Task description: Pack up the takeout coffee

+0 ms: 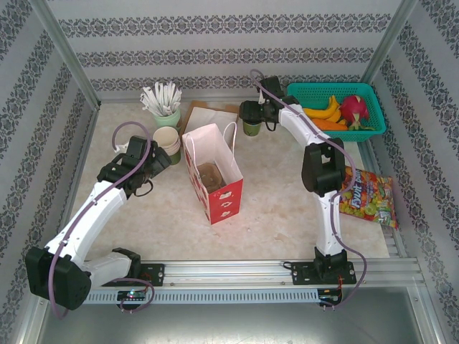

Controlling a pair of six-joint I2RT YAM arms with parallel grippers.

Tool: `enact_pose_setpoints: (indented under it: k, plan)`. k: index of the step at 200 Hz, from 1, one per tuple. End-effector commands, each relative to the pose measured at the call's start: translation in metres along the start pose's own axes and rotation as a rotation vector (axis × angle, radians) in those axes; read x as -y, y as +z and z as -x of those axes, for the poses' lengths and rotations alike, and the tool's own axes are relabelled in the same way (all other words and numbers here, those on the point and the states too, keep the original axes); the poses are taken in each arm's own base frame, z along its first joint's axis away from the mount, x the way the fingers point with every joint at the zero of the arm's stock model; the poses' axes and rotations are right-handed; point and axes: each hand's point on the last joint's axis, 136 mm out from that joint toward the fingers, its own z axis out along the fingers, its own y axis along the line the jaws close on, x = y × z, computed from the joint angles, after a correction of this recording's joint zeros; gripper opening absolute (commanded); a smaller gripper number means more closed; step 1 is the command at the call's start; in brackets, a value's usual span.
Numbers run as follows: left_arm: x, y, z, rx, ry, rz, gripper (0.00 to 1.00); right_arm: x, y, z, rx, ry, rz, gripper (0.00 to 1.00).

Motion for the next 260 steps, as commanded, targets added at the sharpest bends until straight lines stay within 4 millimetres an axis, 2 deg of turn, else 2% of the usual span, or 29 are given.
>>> enact_pose_setpoints:
  k: [1, 57, 87, 118, 140, 164, 185, 222, 260]
  plan:
    - [-0.016, 0.003, -0.004, -0.007, -0.013, 0.063, 1.0, 0.0, 0.005, 0.001, -0.014, -0.02, 0.004, 0.98]
    - [-0.012, 0.005, -0.007, -0.031, 0.008, 0.052, 1.0, 0.001, 0.011, -0.003, -0.029, -0.007, 0.008, 0.98]
    - [-0.013, 0.005, -0.007, -0.037, 0.01, 0.057, 1.0, -0.001, 0.01, -0.003, -0.032, -0.017, 0.021, 0.91]
    - [-0.01, 0.004, -0.007, -0.039, 0.016, 0.045, 1.0, 0.003, -0.001, -0.005, -0.039, -0.016, 0.003, 0.83]
    - [0.001, 0.001, -0.005, -0.048, 0.031, -0.004, 1.0, 0.004, -0.017, -0.013, -0.06, -0.012, -0.009, 0.81]
    - [0.014, -0.001, -0.001, -0.045, 0.06, -0.056, 1.0, 0.004, -0.037, -0.034, -0.09, 0.006, 0.003, 0.79]
    - [0.009, 0.001, 0.005, -0.013, 0.053, -0.025, 1.0, 0.007, -0.055, -0.057, -0.119, 0.03, 0.009, 0.78]
    - [0.024, 0.001, 0.005, -0.021, 0.073, -0.094, 1.0, 0.011, -0.086, -0.102, -0.142, 0.052, 0.035, 0.78]
    - [0.026, -0.003, 0.009, 0.0, 0.079, -0.111, 1.0, 0.014, -0.115, -0.144, -0.175, -0.009, 0.038, 0.78]
